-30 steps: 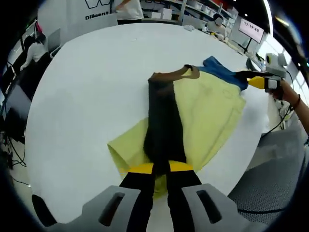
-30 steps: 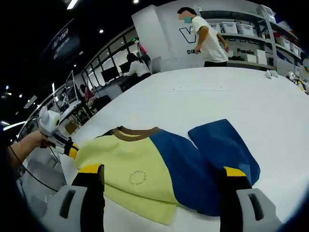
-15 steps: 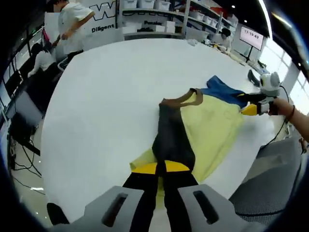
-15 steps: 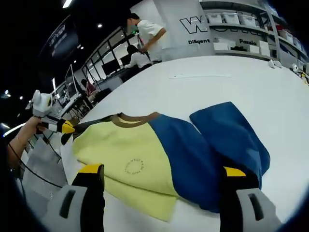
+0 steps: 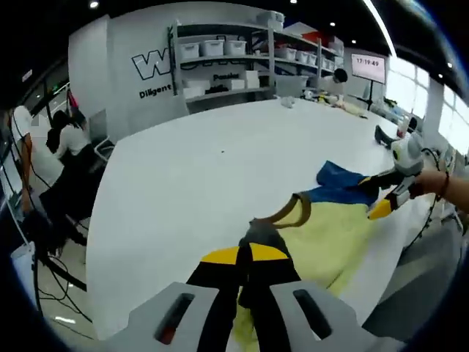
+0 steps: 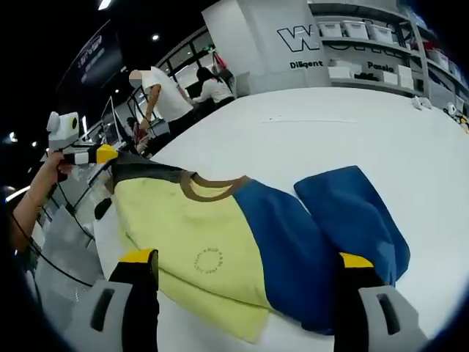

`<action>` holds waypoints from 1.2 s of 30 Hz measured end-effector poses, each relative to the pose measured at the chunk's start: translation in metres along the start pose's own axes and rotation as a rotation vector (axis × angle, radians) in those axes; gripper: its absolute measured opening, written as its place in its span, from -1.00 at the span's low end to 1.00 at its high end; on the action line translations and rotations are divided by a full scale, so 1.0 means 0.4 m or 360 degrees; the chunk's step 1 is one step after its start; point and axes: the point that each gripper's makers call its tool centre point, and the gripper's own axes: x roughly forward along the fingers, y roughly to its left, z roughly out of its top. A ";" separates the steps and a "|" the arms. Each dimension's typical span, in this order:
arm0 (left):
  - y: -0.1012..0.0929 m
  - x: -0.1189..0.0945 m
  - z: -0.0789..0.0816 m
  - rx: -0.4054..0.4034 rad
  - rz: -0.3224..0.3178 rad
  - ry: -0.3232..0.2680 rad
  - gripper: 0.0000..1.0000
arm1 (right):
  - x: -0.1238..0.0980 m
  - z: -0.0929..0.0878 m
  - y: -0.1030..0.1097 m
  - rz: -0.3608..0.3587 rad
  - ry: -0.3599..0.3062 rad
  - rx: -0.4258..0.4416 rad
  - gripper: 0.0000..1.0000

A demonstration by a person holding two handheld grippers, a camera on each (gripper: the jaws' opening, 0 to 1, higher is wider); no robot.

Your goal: Fold the garment on the visible template until the final outline fits inside the template.

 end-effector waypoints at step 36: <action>-0.483 0.050 -0.219 0.0279 -0.0541 0.0314 -0.93 | 0.116 0.131 0.341 0.0474 -0.0081 -0.0225 0.51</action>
